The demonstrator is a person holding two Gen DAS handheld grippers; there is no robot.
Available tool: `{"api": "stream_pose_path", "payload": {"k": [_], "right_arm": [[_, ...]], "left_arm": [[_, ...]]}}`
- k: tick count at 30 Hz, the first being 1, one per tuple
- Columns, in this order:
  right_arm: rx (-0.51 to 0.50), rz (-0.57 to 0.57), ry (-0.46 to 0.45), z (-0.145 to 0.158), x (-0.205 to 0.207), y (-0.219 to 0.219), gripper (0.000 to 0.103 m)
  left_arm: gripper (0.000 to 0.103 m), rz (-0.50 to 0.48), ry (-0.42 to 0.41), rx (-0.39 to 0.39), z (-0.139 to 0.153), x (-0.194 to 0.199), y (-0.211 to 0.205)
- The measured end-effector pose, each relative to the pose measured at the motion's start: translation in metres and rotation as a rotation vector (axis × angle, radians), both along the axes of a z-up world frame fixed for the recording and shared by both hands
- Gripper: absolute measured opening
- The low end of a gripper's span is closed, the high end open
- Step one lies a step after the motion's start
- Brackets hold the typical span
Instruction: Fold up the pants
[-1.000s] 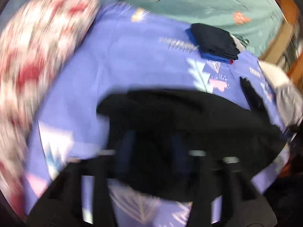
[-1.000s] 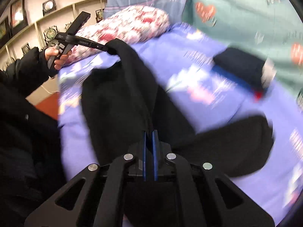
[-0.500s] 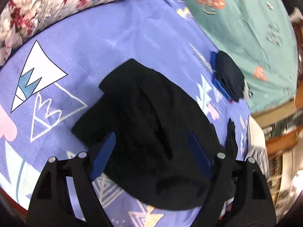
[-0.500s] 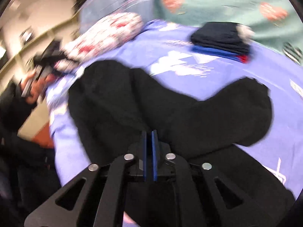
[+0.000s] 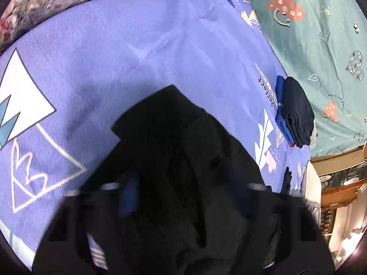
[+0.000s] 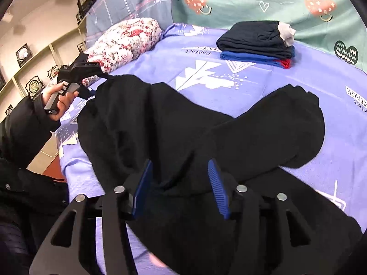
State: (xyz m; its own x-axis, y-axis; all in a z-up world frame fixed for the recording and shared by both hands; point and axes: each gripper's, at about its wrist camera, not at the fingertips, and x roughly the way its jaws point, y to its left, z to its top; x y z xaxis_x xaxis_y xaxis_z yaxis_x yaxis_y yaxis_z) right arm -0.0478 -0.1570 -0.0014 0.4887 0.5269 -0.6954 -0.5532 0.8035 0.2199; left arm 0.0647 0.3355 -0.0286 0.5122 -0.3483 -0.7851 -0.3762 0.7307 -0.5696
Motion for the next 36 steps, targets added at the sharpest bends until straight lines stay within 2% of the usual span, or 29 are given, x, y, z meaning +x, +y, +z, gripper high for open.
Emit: {"api": "stream_pose_path", "payload": {"k": [2,4,7,9,11,12,13,15,16,18,21,24,26,28,31,33,36], "right_arm": [[-0.02,-0.044,0.015,0.004,-0.003,0.003,0.068],[-0.038,-0.1,0.015,0.006,-0.007,0.007,0.087],[-0.015,-0.153,0.063,0.001,-0.007,0.015,0.09],[-0.058,-0.186,0.104,-0.009,-0.003,0.027,0.09],[-0.126,-0.227,0.125,-0.021,0.004,0.038,0.082],[-0.143,-0.235,0.134,-0.026,0.006,0.04,0.05],[-0.156,-0.236,0.157,-0.033,0.01,0.041,0.001],[-0.084,-0.214,0.216,-0.043,0.017,0.034,0.003],[-0.059,-0.212,0.209,-0.041,0.017,0.03,0.003],[0.035,-0.221,0.182,-0.026,0.015,0.014,0.003],[0.158,-0.251,0.104,0.013,0.005,-0.018,0.003],[0.192,-0.245,0.063,0.036,-0.013,-0.033,0.003],[0.199,-0.231,0.057,0.041,-0.026,-0.038,0.003],[0.183,-0.216,0.082,0.032,-0.038,-0.039,0.003],[0.141,-0.217,0.158,-0.001,-0.04,-0.033,0.003],[0.114,-0.222,0.194,-0.022,-0.041,-0.026,0.003],[0.121,-0.225,0.193,-0.029,-0.048,-0.027,0.003]], "left_arm": [[0.03,-0.009,-0.026,0.027,0.005,-0.003,-0.004],[0.023,-0.018,-0.057,0.043,0.011,-0.007,-0.007],[0.021,-0.044,-0.108,0.073,0.027,-0.013,-0.018],[0.02,-0.065,-0.138,0.091,0.037,-0.015,-0.026],[0.021,-0.074,-0.144,0.102,0.04,-0.013,-0.03],[0.02,-0.07,-0.142,0.104,0.039,-0.012,-0.029],[0.016,-0.067,-0.142,0.098,0.038,-0.011,-0.028],[0.014,-0.063,-0.156,0.072,0.039,-0.013,-0.022],[0.013,-0.064,-0.167,0.071,0.042,-0.015,-0.021],[0.013,-0.06,-0.21,0.065,0.054,-0.026,-0.019],[0.012,-0.075,-0.278,0.056,0.078,-0.053,-0.02],[0.012,-0.103,-0.299,0.083,0.085,-0.085,-0.026],[0.012,-0.116,-0.26,0.092,0.07,-0.095,-0.028],[0.012,-0.119,-0.205,0.114,0.046,-0.096,-0.025],[0.012,-0.103,-0.126,0.133,0.011,-0.09,-0.02],[0.012,-0.092,-0.118,0.128,0.007,-0.092,-0.019],[0.012,-0.085,-0.147,0.148,0.02,-0.103,-0.019]]}}
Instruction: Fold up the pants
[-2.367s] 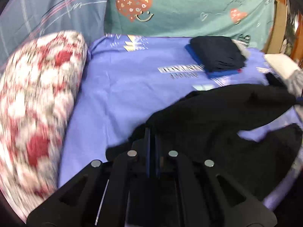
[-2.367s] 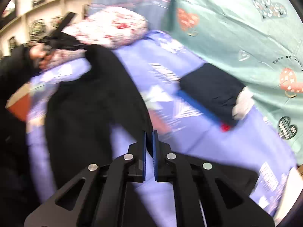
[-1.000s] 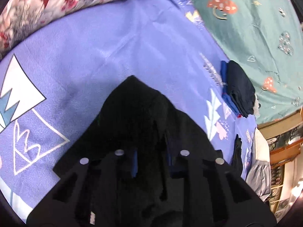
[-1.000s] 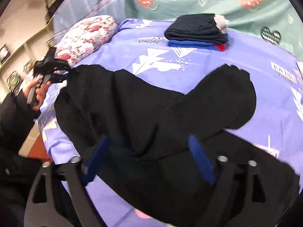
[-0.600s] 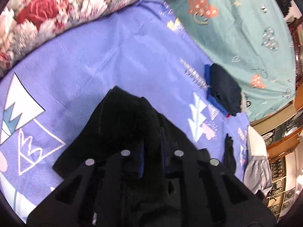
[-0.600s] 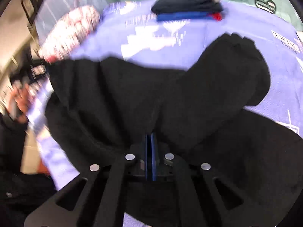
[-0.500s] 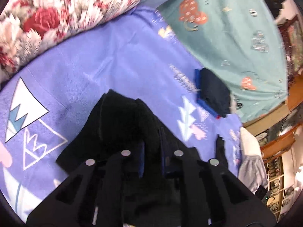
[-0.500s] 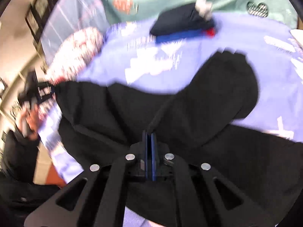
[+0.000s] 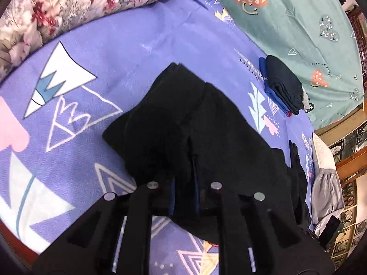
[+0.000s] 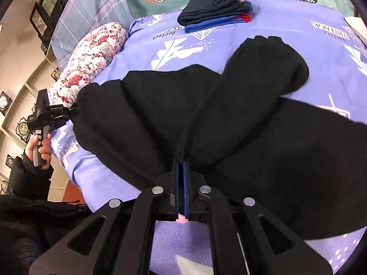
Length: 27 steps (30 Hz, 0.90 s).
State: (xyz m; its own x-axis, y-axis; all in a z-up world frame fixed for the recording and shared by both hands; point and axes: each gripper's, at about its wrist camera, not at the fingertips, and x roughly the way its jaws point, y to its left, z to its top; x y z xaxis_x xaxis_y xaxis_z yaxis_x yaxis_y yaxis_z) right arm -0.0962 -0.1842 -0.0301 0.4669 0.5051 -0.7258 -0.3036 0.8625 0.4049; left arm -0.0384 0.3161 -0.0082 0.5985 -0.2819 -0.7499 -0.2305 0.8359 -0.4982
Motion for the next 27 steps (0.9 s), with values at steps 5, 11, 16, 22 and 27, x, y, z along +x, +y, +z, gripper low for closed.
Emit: {"api": "stream_pose_path", "payload": {"k": [5,11,16,22,27], "right_arm": [[0.064,-0.003,-0.062,0.022,-0.003,-0.01,0.003],[0.114,0.046,-0.141,0.049,-0.014,-0.008,0.003],[0.083,0.103,-0.069,0.028,-0.018,0.003,0.003],[-0.025,0.113,0.009,0.006,-0.019,0.009,0.017],[-0.187,-0.075,-0.219,0.076,-0.008,-0.009,0.092]], "left_arm": [[0.012,-0.002,-0.05,-0.001,0.022,-0.011,-0.003],[0.012,0.034,-0.021,0.011,0.013,-0.001,0.002],[0.012,0.109,0.021,-0.048,-0.007,-0.001,0.036],[0.013,0.065,0.003,0.054,0.014,-0.016,0.02],[0.026,0.005,-0.177,0.2,0.083,-0.031,-0.018]]}}
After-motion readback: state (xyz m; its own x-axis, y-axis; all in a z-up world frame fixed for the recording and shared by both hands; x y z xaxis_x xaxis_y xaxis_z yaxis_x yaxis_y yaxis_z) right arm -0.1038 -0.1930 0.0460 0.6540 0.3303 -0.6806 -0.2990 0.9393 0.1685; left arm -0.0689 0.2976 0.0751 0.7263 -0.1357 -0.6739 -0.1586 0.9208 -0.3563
